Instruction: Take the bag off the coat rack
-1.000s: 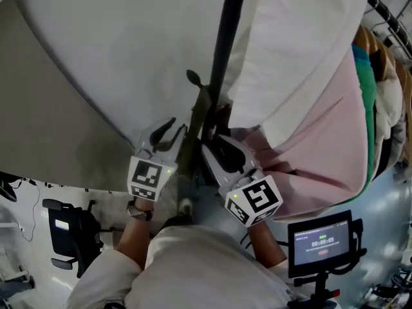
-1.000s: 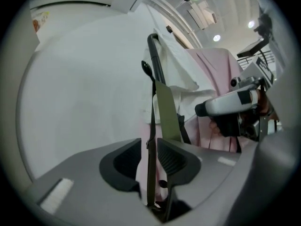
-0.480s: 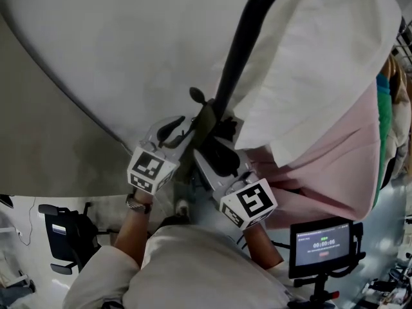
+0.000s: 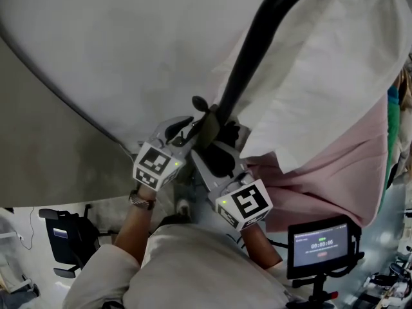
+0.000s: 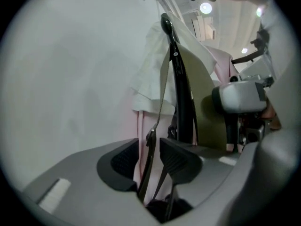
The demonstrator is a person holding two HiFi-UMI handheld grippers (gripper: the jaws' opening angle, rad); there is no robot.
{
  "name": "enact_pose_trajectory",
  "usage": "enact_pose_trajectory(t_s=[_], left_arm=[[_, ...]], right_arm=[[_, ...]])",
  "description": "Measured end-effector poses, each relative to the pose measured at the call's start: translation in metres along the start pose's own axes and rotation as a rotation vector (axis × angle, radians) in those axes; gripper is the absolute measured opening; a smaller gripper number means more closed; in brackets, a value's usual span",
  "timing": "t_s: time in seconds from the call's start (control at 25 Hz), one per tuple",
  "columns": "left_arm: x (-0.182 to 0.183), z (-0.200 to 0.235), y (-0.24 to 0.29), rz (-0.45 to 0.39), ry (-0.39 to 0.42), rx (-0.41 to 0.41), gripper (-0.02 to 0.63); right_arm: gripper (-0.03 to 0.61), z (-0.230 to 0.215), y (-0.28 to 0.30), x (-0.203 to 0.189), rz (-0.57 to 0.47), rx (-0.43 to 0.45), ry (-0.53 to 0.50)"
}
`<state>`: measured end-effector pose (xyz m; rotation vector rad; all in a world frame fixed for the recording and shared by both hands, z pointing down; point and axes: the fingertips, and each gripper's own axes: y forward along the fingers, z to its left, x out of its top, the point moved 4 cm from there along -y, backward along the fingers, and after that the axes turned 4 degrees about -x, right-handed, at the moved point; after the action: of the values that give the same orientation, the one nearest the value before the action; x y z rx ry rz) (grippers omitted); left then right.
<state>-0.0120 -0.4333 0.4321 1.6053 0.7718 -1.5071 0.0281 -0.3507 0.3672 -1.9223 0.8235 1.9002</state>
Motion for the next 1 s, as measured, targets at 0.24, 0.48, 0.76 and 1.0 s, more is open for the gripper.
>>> enact_pose_trajectory(t_s=[0.24,0.48,0.76,1.0], left_arm=[[-0.001,0.000,0.010,-0.001,-0.020,-0.037,0.086],[-0.017,-0.004,0.018,0.076,-0.039,-0.070,0.058],[-0.009,-0.004,0.015,0.062,0.005,-0.047,0.035],[-0.012,-0.002,0.012,0.049,0.003,-0.027,0.034]], right_arm=[[0.069,-0.004,0.001,-0.003,0.019,-0.022,0.002],[0.030,-0.008,0.000,-0.010,0.040,-0.051,0.002],[0.009,-0.006,0.001,-0.006,0.043,-0.037,-0.012],[0.008,-0.002,0.001,-0.004,0.055,-0.009,-0.026]])
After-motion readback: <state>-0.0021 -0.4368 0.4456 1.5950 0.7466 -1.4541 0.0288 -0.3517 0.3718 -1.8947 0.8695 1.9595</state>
